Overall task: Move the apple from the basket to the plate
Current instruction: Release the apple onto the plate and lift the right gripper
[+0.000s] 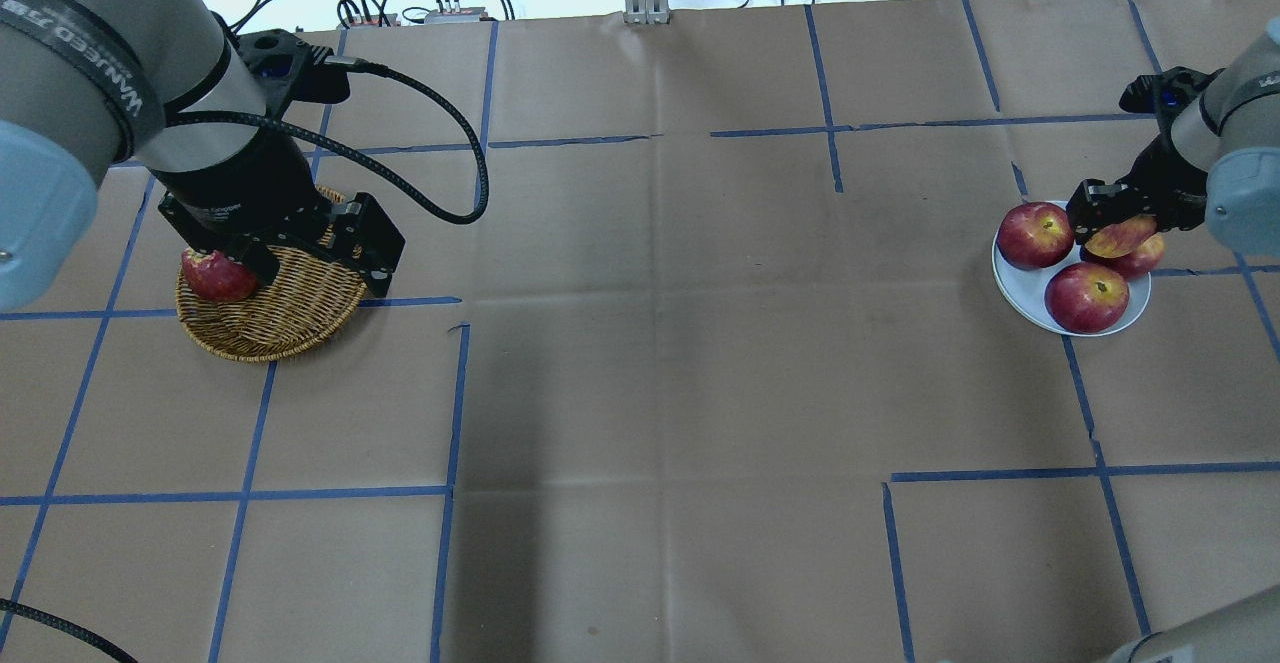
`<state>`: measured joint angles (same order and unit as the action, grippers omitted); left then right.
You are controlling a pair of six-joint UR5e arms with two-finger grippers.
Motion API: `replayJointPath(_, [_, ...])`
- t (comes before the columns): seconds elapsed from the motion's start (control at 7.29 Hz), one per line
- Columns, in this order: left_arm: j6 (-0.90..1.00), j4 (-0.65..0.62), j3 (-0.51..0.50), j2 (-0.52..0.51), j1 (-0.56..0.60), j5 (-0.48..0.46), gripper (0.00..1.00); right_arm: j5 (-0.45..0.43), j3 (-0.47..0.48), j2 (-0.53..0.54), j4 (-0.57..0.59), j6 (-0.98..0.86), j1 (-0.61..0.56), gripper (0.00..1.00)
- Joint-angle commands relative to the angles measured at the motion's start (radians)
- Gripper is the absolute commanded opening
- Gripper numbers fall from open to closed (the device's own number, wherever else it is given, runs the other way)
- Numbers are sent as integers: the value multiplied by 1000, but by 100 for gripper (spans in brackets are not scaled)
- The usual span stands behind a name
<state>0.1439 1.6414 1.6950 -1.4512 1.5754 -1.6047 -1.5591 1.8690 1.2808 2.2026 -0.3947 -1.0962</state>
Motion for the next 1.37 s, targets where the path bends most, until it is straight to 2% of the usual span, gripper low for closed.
replayJointPath(0.0, [-1, 0, 0, 0, 0, -1, 99, 1, -8, -27, 9, -4, -1, 100])
replayJointPath(0.27, [0, 0, 0, 0, 0, 0, 99, 2, -22, -8, 9, 4, -1, 100])
replayJointPath(0.41, [0, 0, 0, 0, 0, 0, 99, 13, -71, 3, -6, 2, -11, 100])
replayJointPath(0.55, [0, 0, 0, 0, 0, 0, 99, 30, -137, 20, -83, 13, -54, 100])
replayJointPath(0.82, [0, 0, 0, 0, 0, -1, 99, 28, -261, 81, -341, 77, -112, 100])
replayJointPath(0.96, [0, 0, 0, 0, 0, -1, 99, 30, -277, 118, -413, 97, -143, 100])
replayJointPath(1.1, [0, 0, 0, 0, 0, 0, 99, 18, -271, 159, -437, 140, -202, 100])
replayJointPath(1.23, [-1, 0, 0, 3, 0, -3, 99, 19, -272, 204, -522, 208, -277, 100])
